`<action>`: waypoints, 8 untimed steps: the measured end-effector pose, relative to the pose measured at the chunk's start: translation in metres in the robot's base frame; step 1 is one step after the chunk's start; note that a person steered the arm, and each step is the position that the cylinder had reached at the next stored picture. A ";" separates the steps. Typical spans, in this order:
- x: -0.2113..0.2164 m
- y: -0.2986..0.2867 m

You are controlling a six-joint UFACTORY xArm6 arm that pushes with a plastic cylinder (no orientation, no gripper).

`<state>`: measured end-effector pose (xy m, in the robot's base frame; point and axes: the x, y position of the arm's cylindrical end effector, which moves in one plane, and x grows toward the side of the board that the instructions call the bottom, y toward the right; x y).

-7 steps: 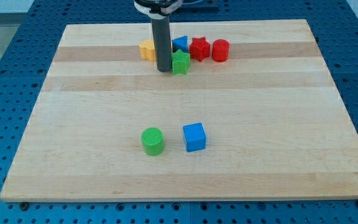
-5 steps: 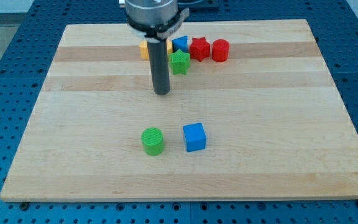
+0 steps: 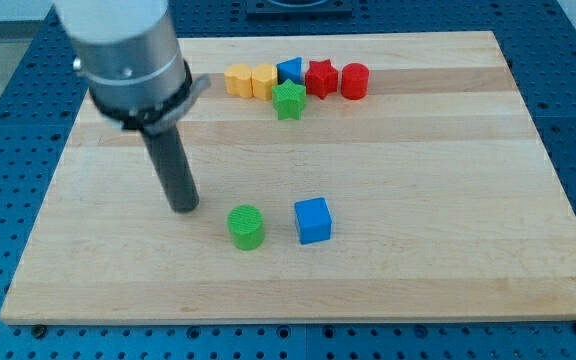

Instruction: Put the green circle to the bottom of the green star

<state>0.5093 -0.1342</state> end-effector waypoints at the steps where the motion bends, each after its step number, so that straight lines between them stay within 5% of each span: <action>1: 0.001 0.000; 5: 0.083 0.040; 6: 0.048 0.083; 8: 0.004 0.077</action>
<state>0.5132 -0.0567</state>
